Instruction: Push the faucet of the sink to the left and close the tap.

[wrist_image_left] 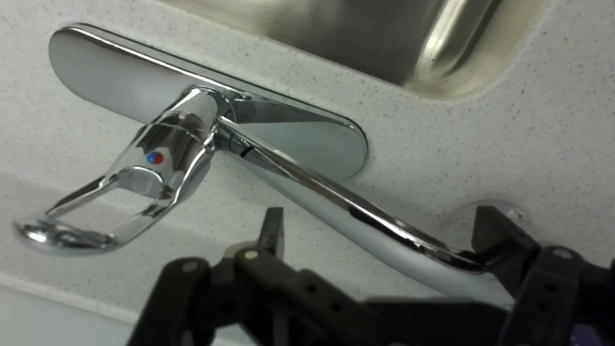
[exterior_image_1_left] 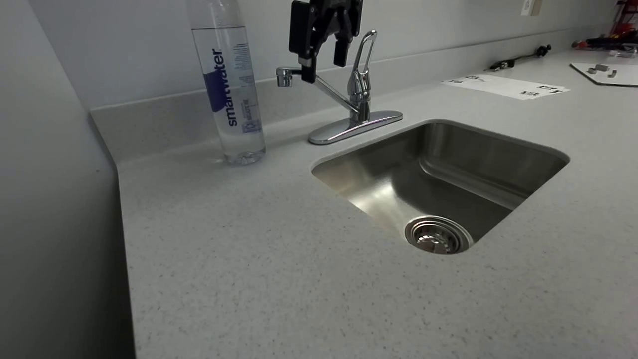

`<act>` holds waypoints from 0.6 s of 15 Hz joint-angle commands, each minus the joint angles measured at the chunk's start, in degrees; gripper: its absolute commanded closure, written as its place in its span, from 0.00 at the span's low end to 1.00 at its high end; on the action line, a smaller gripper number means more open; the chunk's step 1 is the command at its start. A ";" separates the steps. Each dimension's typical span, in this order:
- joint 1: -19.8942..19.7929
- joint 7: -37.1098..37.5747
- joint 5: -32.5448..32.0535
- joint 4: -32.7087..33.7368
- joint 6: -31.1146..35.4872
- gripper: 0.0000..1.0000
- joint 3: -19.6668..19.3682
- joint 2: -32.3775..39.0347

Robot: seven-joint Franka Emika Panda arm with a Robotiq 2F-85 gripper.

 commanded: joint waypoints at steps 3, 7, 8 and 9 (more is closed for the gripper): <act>2.40 4.43 -4.41 7.90 2.17 0.00 -3.51 3.83; 3.11 6.87 -6.69 11.42 2.88 0.00 -5.37 5.29; 3.12 7.28 -7.10 12.39 3.01 0.00 -5.83 5.69; 3.08 7.46 -7.38 13.17 3.08 0.00 -6.21 6.05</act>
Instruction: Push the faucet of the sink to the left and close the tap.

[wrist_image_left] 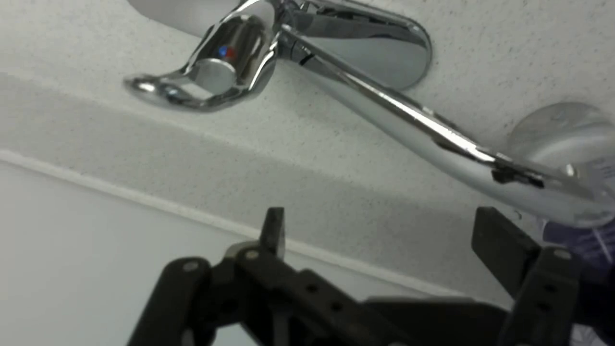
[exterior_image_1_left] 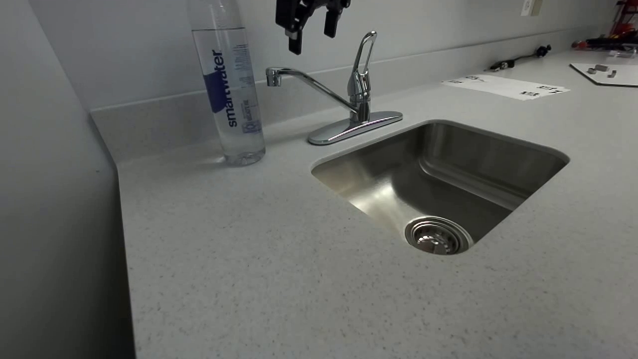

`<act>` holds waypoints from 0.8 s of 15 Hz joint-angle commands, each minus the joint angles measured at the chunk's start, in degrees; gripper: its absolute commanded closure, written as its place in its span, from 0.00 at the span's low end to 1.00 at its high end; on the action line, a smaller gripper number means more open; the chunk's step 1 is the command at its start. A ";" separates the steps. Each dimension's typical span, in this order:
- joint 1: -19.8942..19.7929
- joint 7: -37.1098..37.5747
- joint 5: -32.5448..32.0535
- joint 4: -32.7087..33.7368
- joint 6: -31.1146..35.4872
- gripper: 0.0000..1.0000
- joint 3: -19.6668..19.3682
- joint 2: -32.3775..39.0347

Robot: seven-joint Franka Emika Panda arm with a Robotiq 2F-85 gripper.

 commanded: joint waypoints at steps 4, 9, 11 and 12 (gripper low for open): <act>0.36 1.76 -1.58 6.02 0.58 0.00 -2.34 3.25; -0.59 1.47 -0.22 3.87 0.02 0.00 -1.82 2.38; -0.97 1.51 0.08 2.42 0.39 0.00 -1.64 1.63; -1.42 1.18 0.45 1.70 0.48 0.00 -1.46 1.16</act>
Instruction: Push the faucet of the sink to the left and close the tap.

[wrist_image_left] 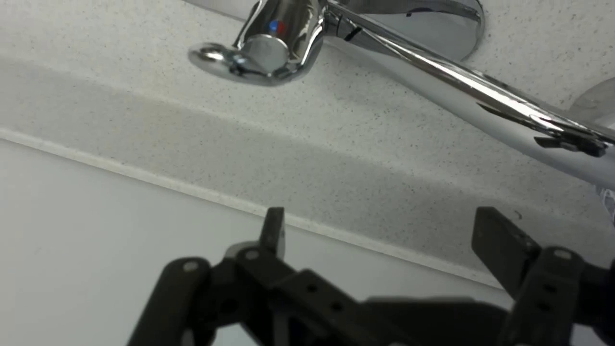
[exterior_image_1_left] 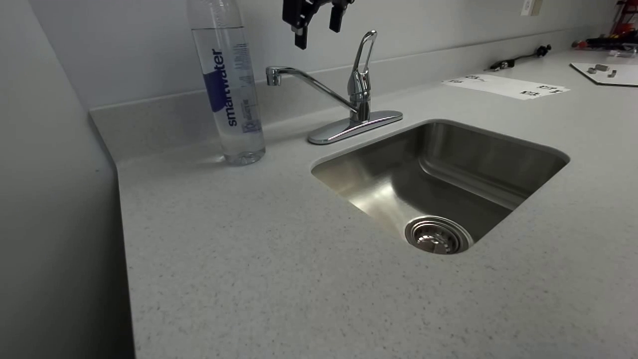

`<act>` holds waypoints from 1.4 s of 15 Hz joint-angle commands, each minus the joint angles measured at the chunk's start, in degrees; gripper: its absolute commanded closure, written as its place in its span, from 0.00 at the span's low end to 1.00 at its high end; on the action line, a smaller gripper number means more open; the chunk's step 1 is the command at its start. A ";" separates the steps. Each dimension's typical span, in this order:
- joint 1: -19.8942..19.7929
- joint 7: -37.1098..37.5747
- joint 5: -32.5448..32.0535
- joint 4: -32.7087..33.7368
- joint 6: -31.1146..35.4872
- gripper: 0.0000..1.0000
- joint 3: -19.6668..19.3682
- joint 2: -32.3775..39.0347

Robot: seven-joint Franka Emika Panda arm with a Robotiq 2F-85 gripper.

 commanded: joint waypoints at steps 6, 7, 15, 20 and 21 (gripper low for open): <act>-1.96 -0.10 2.79 -5.63 0.71 0.00 0.97 -2.58; -1.69 0.24 3.10 -6.69 0.79 0.00 1.16 -2.84; -2.33 -0.43 4.78 -15.44 1.05 0.00 2.31 -7.74; -2.72 -0.40 4.82 -22.94 1.41 0.00 2.61 -12.26; -2.87 -0.43 4.89 -24.50 1.62 0.00 2.70 -13.13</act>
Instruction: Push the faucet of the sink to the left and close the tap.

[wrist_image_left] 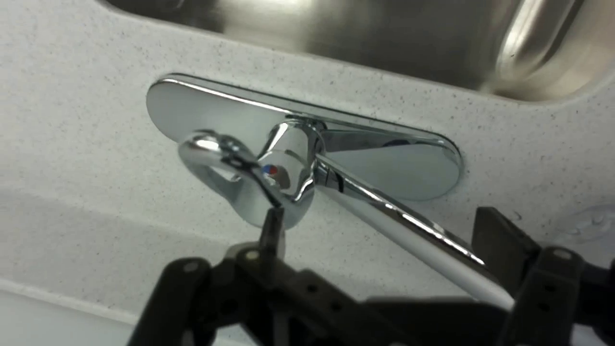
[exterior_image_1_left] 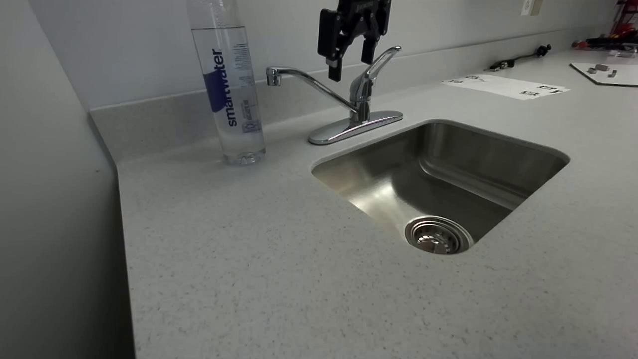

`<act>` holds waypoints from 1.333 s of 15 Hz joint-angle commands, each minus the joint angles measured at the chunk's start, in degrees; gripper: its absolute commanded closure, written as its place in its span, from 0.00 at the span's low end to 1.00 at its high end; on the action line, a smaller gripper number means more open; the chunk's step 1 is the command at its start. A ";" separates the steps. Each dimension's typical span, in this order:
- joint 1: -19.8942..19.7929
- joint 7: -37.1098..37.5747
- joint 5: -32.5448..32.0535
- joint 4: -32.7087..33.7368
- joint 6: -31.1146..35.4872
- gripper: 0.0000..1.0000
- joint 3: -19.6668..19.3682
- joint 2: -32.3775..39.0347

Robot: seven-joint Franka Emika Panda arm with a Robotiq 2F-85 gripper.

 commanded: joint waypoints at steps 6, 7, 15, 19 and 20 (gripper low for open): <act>-1.96 -0.34 1.27 -13.68 4.08 0.00 1.96 -7.90; -2.00 -0.31 1.27 -14.37 4.67 0.00 1.97 -8.23; -3.11 0.38 0.92 -18.50 8.82 0.00 1.30 -12.81; -4.90 0.20 1.45 -21.37 11.04 0.00 1.51 -17.82; -5.24 0.09 1.64 -22.35 11.75 0.00 1.64 -19.26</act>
